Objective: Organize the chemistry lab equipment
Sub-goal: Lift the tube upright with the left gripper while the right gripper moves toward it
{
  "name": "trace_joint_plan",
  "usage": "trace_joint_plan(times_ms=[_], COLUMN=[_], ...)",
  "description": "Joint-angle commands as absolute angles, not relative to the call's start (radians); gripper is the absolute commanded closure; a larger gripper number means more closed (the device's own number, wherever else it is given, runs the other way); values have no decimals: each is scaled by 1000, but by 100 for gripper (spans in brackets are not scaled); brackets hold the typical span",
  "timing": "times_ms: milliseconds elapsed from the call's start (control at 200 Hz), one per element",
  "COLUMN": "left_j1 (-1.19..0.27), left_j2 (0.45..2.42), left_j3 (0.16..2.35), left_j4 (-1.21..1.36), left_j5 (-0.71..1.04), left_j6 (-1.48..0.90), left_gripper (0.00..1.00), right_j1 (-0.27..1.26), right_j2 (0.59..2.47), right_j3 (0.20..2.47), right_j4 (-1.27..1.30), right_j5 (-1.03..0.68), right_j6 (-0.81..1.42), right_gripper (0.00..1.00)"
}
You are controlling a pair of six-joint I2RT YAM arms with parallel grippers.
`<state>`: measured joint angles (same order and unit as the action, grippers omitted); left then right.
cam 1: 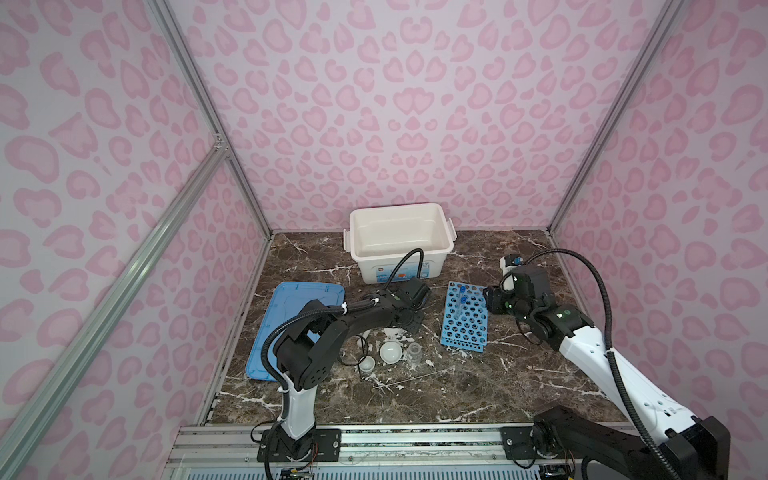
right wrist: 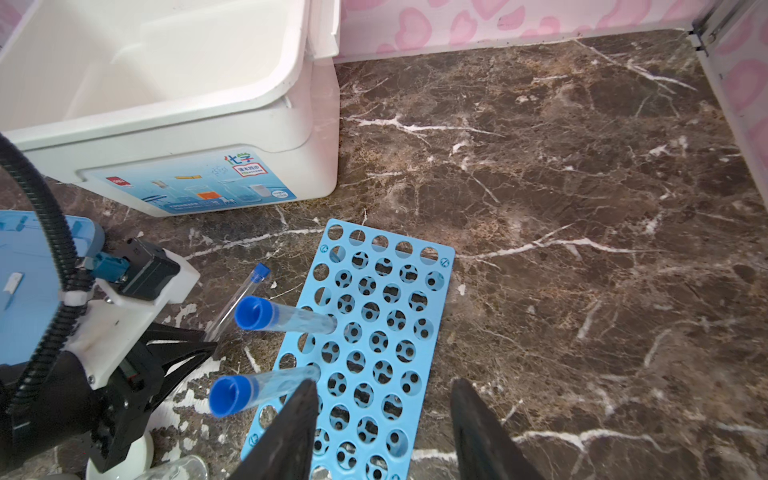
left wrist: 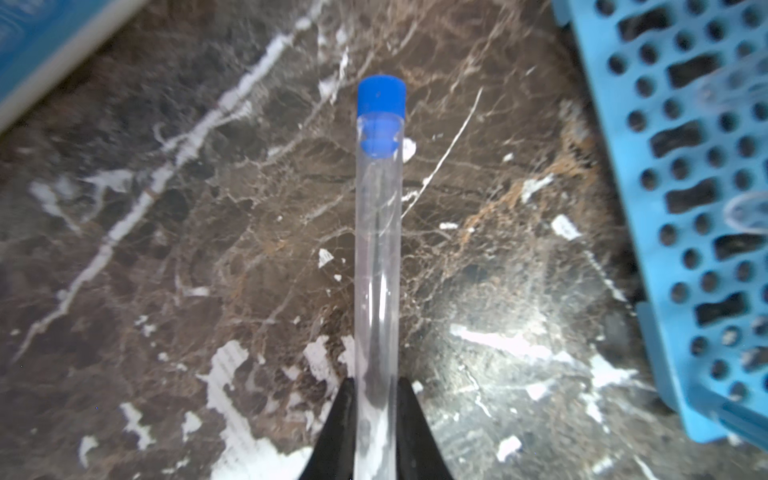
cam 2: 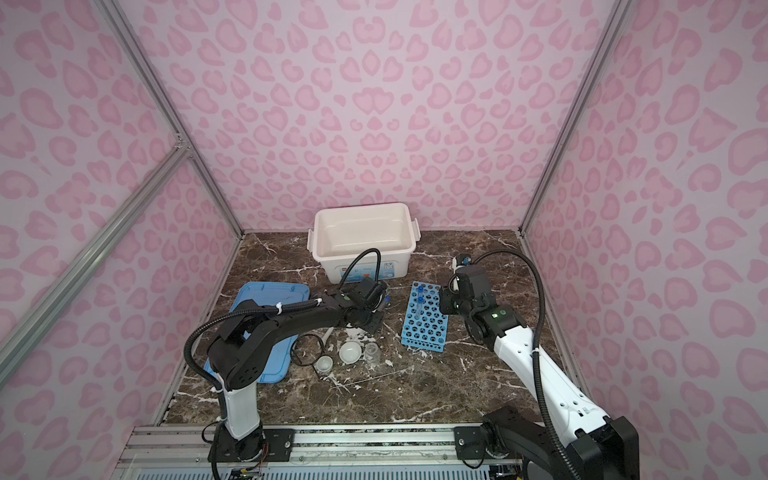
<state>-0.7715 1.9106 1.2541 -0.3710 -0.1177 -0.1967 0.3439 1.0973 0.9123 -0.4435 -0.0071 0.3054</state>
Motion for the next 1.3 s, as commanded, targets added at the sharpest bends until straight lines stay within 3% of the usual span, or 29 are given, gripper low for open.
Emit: trace_joint_plan(times_ms=[0, 435, 780, 1295], left_j1=[-771, -801, -883, -910], left_j2=[1871, 1681, 1630, 1570], left_j3=[1269, 1208, 1182, 1143], left_j4=[-364, -240, -151, -49], left_j5=[-137, -115, -184, -120], left_j6=[-176, -66, 48, 132], left_gripper=[83, 86, 88, 88], right_j1=[322, 150, 115, 103], right_j2=[1088, 1061, 1148, 1263], right_j3=[911, 842, 867, 913], right_j4=[-382, -178, -125, -88], right_j5=[-91, -523, -684, -884], right_j6=[313, 454, 491, 518], right_gripper=[45, 46, 45, 50])
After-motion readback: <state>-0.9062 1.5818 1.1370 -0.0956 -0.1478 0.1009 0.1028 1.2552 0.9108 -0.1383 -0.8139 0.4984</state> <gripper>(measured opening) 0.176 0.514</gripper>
